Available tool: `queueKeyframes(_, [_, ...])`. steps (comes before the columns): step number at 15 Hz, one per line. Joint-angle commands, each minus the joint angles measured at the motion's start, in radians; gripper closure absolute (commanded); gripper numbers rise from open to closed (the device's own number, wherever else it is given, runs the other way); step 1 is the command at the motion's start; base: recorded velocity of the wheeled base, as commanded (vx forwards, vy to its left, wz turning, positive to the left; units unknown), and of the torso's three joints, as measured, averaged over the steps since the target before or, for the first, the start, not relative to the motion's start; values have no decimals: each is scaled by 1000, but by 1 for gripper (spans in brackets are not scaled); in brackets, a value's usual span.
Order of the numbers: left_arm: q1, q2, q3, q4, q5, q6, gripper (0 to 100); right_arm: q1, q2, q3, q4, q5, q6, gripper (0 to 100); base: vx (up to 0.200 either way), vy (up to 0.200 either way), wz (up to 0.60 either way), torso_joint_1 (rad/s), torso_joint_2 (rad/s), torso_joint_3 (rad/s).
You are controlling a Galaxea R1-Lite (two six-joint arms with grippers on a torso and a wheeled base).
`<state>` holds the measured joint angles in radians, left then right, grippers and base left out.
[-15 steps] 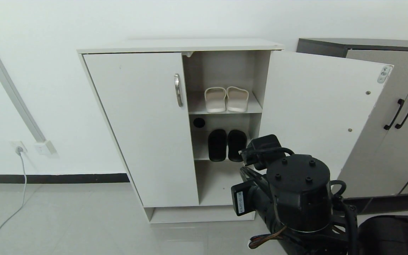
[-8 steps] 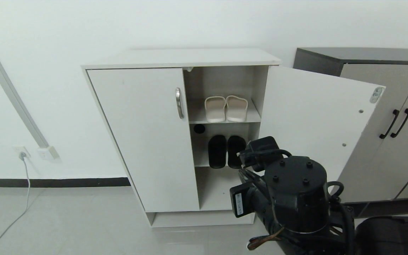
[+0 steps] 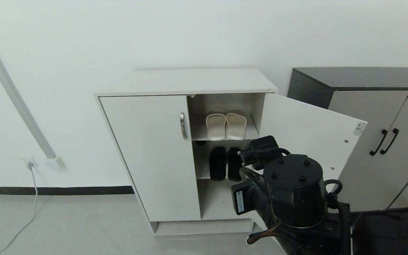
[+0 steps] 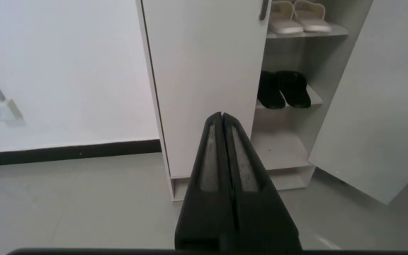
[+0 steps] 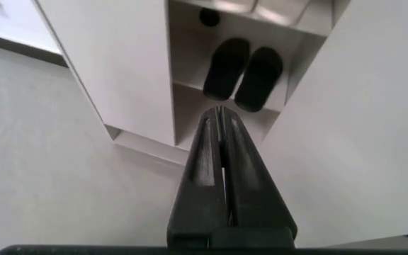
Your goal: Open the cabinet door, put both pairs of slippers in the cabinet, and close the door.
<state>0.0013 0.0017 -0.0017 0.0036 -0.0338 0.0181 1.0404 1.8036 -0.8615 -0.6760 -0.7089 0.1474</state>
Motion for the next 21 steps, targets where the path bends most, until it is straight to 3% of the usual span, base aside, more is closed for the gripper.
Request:
queueKeyframes(1, [0, 0, 0, -1, 0, 0, 100, 0, -1, 2, -1, 0, 0, 100, 0, 0, 0, 163, -471, -320])
queueKeyframes(21, [0, 0, 0, -1, 0, 0, 100, -34, -30, 52, -40, 6, -8, 100, 0, 0, 0, 219, -531, -315])
